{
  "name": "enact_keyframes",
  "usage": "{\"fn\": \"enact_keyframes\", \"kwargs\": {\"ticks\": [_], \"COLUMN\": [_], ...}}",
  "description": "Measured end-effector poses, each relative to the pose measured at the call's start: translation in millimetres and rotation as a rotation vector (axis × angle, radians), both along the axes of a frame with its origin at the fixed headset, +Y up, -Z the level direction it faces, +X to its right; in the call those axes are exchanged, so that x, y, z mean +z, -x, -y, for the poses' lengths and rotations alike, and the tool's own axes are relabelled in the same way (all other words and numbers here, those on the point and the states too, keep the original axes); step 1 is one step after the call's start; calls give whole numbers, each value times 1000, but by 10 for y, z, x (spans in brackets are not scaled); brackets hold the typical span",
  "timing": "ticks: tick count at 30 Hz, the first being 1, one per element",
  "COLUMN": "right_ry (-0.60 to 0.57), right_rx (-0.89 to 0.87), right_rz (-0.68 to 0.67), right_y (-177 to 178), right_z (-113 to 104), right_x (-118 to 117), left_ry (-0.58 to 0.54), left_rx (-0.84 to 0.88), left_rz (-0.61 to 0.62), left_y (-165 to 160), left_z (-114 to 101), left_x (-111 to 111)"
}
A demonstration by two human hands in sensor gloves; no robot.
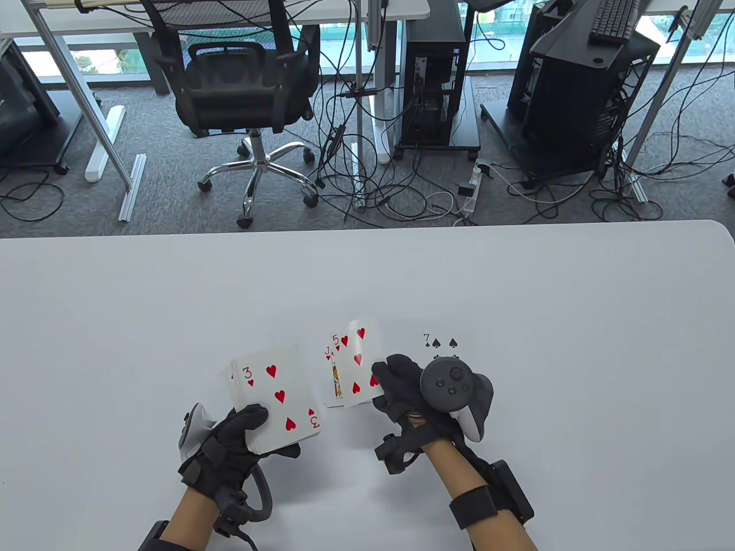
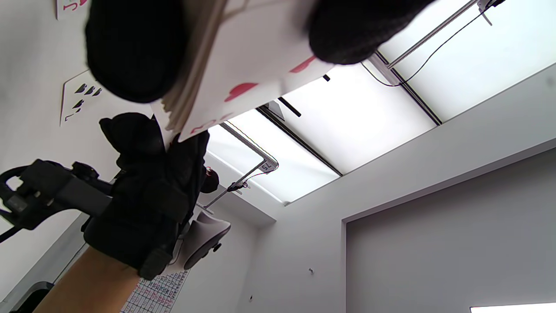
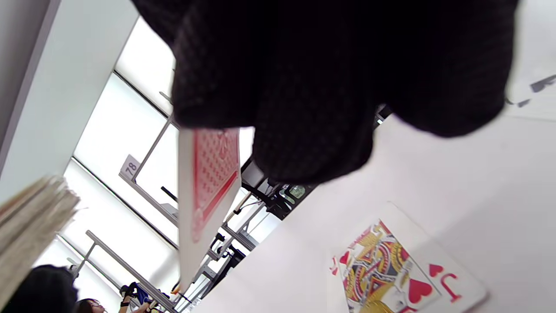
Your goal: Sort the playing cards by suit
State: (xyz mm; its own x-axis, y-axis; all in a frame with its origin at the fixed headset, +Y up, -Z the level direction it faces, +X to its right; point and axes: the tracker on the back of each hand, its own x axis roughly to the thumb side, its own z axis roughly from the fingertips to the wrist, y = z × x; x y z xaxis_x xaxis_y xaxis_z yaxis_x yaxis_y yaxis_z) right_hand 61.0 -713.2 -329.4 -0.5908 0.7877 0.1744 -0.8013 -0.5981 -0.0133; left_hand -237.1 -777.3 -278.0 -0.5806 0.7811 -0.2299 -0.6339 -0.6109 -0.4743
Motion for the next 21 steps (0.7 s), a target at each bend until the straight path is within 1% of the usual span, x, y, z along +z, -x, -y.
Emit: {"fn": "enact_keyframes", "kwargs": {"ticks": [3, 5, 7, 9, 11, 13, 16, 19, 21], "right_ry": [112, 153, 192, 194, 202, 229, 289, 259, 243], "right_rx": [20, 61, 168, 338, 546, 643, 730, 806, 890], "right_rz": [27, 54, 61, 74, 76, 78, 76, 74, 62], "right_y": [151, 256, 359, 449, 536, 583, 619, 672, 719], "right_z": [224, 326, 390, 424, 454, 490, 544, 563, 572], "right_x": [-190, -282, -358, -419, -477, -512, -541, -542, -530], "left_ry": [4, 1, -1, -4, 4, 10, 17, 21, 22], "left_rx": [3, 2, -3, -9, -13, -13, -16, -24, -24], "left_rz": [-6, -15, -26, -30, -31, -29, -27, -29, -29], "left_y": [4, 19, 39, 50, 52, 51, 50, 49, 49], "left_z": [-9, -21, -35, -40, -36, -30, -22, -24, -25], "left_x": [4, 5, 3, 0, 2, 4, 8, 11, 11]}}
